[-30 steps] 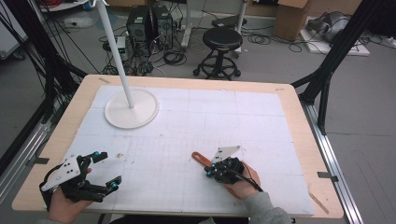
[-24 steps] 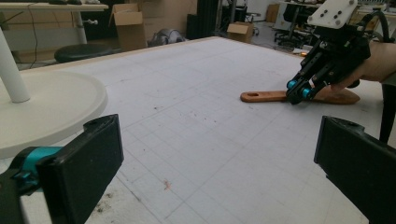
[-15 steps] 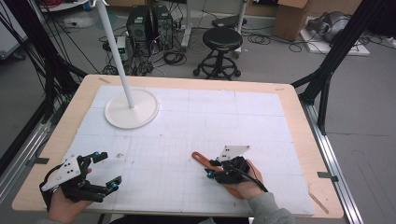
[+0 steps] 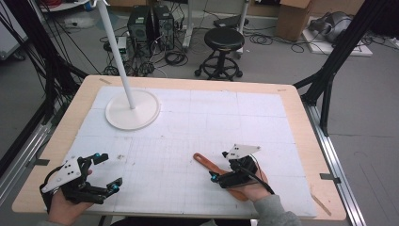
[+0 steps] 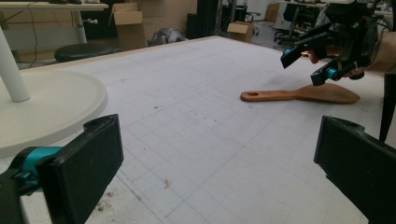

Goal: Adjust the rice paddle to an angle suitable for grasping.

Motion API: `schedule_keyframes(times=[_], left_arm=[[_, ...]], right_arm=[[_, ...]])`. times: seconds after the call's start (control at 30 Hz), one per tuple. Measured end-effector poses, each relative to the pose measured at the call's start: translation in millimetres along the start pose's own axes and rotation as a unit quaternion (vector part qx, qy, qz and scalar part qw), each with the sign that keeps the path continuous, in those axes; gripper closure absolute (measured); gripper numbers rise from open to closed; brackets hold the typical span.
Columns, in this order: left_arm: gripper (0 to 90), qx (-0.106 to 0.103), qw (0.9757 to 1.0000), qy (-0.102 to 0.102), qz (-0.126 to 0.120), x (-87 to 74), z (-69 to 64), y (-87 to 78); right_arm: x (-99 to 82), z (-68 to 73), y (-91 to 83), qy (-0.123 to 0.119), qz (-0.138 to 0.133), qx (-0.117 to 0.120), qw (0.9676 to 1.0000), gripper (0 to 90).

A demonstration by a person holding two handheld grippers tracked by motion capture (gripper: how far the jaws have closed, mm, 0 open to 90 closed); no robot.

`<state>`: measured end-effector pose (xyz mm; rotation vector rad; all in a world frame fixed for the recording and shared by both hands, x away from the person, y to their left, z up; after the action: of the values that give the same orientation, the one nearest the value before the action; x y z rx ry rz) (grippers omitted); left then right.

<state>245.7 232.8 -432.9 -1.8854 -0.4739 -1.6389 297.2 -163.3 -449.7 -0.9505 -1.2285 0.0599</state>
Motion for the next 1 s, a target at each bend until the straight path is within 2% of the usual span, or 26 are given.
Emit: schedule_keyframes(times=[0.03,0.1,0.13,0.2,0.23,0.33,0.53,0.6,0.67,0.7,0.73,0.8,0.87,0.97,1.0], left_arm=[[1.7,0.000,1.0000,0.000,0.001,-0.1,-0.1,0.0],[1.7,-0.002,1.0000,0.000,0.001,-0.1,-0.3,0.2],[1.7,0.000,1.0000,-0.001,0.000,-0.1,-0.2,0.4],[1.7,0.000,1.0000,0.000,0.001,-0.1,0.0,0.2],[1.7,0.000,1.0000,-0.001,0.001,-0.2,0.2,0.2],[1.8,-0.001,1.0000,-0.003,0.001,-0.5,0.0,0.8],[1.7,-0.002,1.0000,-0.003,0.003,-1.0,0.1,1.3],[1.8,-0.002,1.0000,-0.003,0.004,-1.3,0.3,1.4],[1.7,-0.002,1.0000,-0.005,0.005,-1.7,0.2,1.4],[1.8,-0.003,1.0000,-0.007,0.005,-1.9,0.1,1.5],[1.8,-0.003,1.0000,-0.007,0.005,-1.9,0.1,1.5],[1.8,-0.003,1.0000,-0.006,0.006,-2.1,0.1,1.7],[1.8,-0.002,1.0000,-0.005,0.007,-2.3,0.1,1.8],[1.8,-0.003,1.0000,-0.006,0.007,-2.6,0.2,2.1],[1.8,-0.003,0.9999,-0.006,0.008,-2.7,0.4,2.1]], right_arm=[[0.6,0.1,-0.4,0.000,0.003,-0.003,1.0000,9.5],[1.4,-0.8,1.0,-0.002,0.007,-0.011,0.9999,8.7],[0.6,-0.3,3.8,-0.002,0.019,-0.006,0.9998,8.3],[0.3,-1.0,5.3,-0.005,0.023,-0.008,0.9997,6.3],[-0.3,-0.8,7.2,-0.002,0.031,-0.008,0.9995,2.1],[-0.3,-1.1,14.3,0.006,0.057,-0.008,0.9983,2.1],[8.4,-2.8,21.7,0.015,0.084,-0.018,0.9962,3.9],[9.6,-2.9,22.3,0.019,0.089,-0.016,0.9957,4.0],[10.2,-3.2,24.7,0.027,0.106,-0.010,0.9940,4.3],[8.8,-2.7,26.9,0.030,0.121,-0.004,0.9921,5.8],[8.8,-2.7,26.9,0.030,0.121,-0.004,0.9921,5.8],[8.0,-1.8,28.3,0.024,0.129,0.007,0.9913,14.8],[8.4,-0.9,28.8,0.024,0.131,0.010,0.9911,15.7],[10.7,-0.9,30.1,0.021,0.143,0.014,0.9895,25.7],[12.9,-1.7,32.3,0.021,0.154,0.012,0.9878,29.3]])
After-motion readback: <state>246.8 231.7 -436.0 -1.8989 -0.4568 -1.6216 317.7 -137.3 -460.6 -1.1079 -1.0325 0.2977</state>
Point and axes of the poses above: each handheld gripper's, and its own axes: y roughly forward along the jaws, x roughly out of its top, z roughly to its left, the point moved 5 cm from there along y, roughly forward along the jaws, and after that the axes turned 1 degree about z, right-handed, at the moved point
